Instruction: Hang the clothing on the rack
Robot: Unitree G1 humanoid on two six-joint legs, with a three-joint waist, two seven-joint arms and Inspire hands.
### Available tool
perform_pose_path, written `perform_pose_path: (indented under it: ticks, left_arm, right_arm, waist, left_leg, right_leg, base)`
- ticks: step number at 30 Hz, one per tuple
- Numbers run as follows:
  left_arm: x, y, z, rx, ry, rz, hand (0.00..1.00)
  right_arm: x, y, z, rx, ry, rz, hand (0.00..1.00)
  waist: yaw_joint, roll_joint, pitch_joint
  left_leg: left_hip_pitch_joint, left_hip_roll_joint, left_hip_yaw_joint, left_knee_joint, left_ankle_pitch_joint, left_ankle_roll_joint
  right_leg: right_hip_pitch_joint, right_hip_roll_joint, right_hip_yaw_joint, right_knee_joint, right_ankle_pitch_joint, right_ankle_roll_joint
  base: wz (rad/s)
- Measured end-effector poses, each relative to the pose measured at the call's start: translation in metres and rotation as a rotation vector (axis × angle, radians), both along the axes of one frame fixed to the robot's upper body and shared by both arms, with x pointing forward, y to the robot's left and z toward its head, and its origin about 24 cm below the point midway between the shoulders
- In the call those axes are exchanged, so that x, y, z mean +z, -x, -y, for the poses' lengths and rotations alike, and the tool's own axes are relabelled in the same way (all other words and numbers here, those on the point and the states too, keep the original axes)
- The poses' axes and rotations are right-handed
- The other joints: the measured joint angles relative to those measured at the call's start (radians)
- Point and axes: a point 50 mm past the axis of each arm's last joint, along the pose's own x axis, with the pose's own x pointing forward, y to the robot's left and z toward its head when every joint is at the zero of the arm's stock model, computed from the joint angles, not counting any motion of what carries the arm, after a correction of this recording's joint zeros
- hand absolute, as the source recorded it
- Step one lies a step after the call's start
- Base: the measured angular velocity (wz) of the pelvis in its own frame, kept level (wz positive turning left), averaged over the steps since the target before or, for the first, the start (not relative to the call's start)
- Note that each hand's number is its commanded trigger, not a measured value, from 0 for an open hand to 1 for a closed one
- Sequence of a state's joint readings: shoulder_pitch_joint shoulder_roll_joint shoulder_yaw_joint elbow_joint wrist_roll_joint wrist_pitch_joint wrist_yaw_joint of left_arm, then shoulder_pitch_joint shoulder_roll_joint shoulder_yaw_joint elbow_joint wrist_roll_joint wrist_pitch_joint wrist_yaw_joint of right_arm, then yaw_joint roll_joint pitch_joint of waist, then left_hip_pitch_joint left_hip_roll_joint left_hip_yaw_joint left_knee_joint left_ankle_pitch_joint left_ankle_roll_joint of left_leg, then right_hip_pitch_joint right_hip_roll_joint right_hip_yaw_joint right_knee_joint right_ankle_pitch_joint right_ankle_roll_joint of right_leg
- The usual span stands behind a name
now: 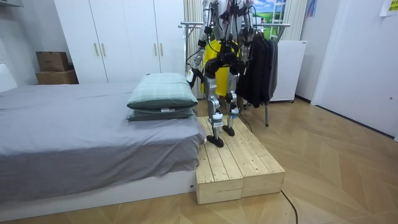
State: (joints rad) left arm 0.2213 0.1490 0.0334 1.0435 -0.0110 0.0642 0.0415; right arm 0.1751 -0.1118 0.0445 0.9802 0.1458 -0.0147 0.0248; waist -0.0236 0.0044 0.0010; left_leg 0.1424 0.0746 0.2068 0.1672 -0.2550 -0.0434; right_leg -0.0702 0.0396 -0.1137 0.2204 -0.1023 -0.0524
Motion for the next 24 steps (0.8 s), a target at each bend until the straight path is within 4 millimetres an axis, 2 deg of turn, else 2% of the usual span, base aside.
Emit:
perform_pose_path:
  ticks: [6,10,13,16,24]
  left_arm:
    - [-0.001,0.000,0.001,-0.005,0.010,-0.007,0.00]
    - [-0.001,0.000,0.002,-0.006,0.016,-0.006,0.00]
    - [-0.001,0.000,0.001,-0.006,0.016,-0.008,0.00]
    - [-0.001,0.000,0.002,-0.006,0.017,-0.010,0.00]
    - [-0.002,0.000,-0.001,-0.011,0.042,-0.017,0.00]
  right_arm:
    - [-0.002,-0.002,0.001,0.031,-0.008,-0.008,0.00]
    - [-0.003,-0.001,0.000,0.031,-0.038,-0.024,0.00]
    - [-0.006,0.004,-0.001,-0.024,-0.093,-0.048,0.00]
    - [-0.008,0.005,-0.003,-0.034,-0.147,-0.059,0.00]
    - [-0.008,0.012,-0.004,-0.137,-0.273,-0.050,0.00]
  waist:
    - [0.000,0.009,0.0023]
    - [0.001,0.008,0.0002]
    - [-0.002,0.003,0.0019]
    - [-0.001,-0.001,0.0039]
    - [0.001,0.000,0.0022]
  left_leg:
    - [-0.001,-0.001,-0.003,0.001,0.000,0.001]
    - [-0.004,0.000,-0.009,0.001,0.001,0.001]
    - [0.004,0.000,-0.022,0.001,0.001,0.001]
    - [0.003,0.000,-0.021,0.000,0.001,0.001]
    - [-0.001,0.000,-0.021,-0.001,0.001,0.001]
  right_leg:
    - [0.000,-0.001,0.000,0.001,0.000,0.000]
    - [0.002,-0.002,-0.005,-0.002,0.000,0.000]
    - [0.016,-0.005,-0.027,-0.004,0.000,0.000]
    - [0.018,-0.005,-0.028,-0.013,0.000,0.001]
    - [0.016,-0.004,-0.026,-0.016,0.000,0.002]
  base:
    - [0.01]
    - [0.05]
    - [0.12]
    - [0.01]
    - [0.00]
